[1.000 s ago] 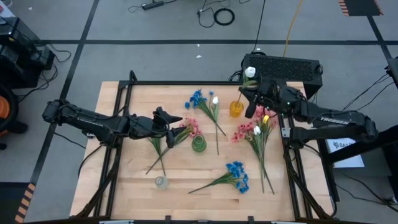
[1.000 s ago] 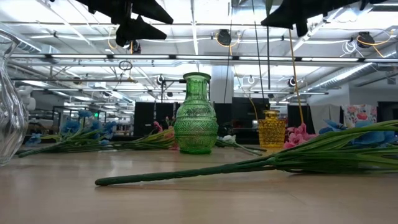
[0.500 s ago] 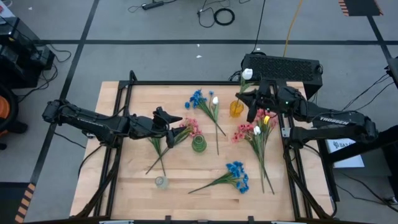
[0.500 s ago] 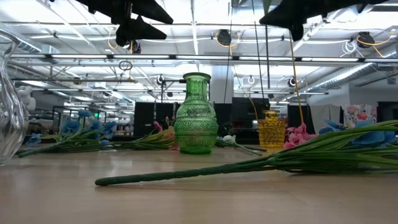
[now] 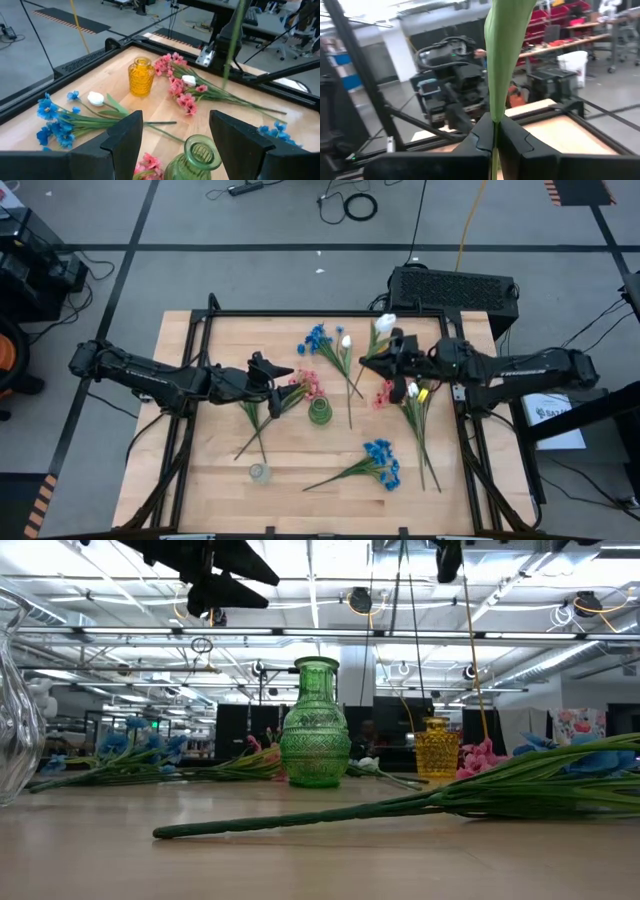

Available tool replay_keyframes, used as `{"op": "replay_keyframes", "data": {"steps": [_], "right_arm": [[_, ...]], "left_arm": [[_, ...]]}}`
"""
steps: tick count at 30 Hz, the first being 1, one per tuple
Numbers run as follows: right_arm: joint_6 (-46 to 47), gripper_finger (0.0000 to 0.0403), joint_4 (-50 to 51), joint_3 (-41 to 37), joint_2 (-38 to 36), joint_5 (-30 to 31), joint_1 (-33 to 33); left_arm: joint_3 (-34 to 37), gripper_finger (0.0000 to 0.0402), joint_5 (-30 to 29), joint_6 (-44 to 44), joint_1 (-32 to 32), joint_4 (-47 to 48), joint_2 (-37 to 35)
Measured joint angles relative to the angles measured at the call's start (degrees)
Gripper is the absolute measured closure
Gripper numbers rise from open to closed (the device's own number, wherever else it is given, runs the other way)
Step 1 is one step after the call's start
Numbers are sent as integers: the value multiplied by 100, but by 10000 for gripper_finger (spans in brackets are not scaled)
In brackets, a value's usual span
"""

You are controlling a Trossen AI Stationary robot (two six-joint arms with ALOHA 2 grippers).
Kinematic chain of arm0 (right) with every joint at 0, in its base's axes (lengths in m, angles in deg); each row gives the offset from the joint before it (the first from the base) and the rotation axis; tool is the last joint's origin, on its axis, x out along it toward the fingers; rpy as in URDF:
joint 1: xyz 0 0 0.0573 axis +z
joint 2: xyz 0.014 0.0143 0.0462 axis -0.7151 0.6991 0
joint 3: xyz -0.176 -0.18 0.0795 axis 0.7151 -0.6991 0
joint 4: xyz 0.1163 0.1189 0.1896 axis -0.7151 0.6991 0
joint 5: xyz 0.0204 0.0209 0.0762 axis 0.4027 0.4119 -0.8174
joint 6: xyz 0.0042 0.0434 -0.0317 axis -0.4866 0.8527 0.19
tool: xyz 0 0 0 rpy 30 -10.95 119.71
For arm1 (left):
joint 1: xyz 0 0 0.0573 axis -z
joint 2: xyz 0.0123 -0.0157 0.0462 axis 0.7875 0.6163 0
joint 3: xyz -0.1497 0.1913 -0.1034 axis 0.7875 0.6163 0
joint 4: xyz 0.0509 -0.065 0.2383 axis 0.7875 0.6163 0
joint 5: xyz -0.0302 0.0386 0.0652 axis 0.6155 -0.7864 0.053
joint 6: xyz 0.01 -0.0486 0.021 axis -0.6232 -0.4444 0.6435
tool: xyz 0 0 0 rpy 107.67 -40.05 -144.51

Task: Sort flowers into vase by color
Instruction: Put the left white flower into the green vase

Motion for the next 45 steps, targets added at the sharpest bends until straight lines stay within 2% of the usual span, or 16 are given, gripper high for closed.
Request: {"op": "replay_keyframes", "data": {"steps": [9, 16, 20, 24, 30, 33, 40, 45], "right_arm": [[40, 399, -750, -2, 276, 79, 316], [46, 399, -1784, -2, 946, 76, 581], [-96, 399, -1991, 26, 1205, 368, 582], [-292, 399, -1733, 445, 1471, 483, 619], [-702, 399, -421, 1463, 1959, 467, 724], [-773, 399, -71, 1827, 2205, 471, 735], [-895, 399, 259, 2329, 2612, 474, 735], [-984, 399, 444, 2381, 2710, 474, 733]], "left_arm": [[0, 164, -31, -449, -65, 457, -7], [0, 164, 505, -444, -188, 419, -7], [0, 164, 995, -262, -179, 72, -9], [0, 164, 1139, -166, -175, -226, -9], [-1, 164, 1138, -108, -135, -556, -9], [-2, 164, 1134, 95, -78, -752, -9], [-2, 164, 972, 359, 30, -1034, -8], [-2, 164, 881, 504, 52, -1072, -7]]}}
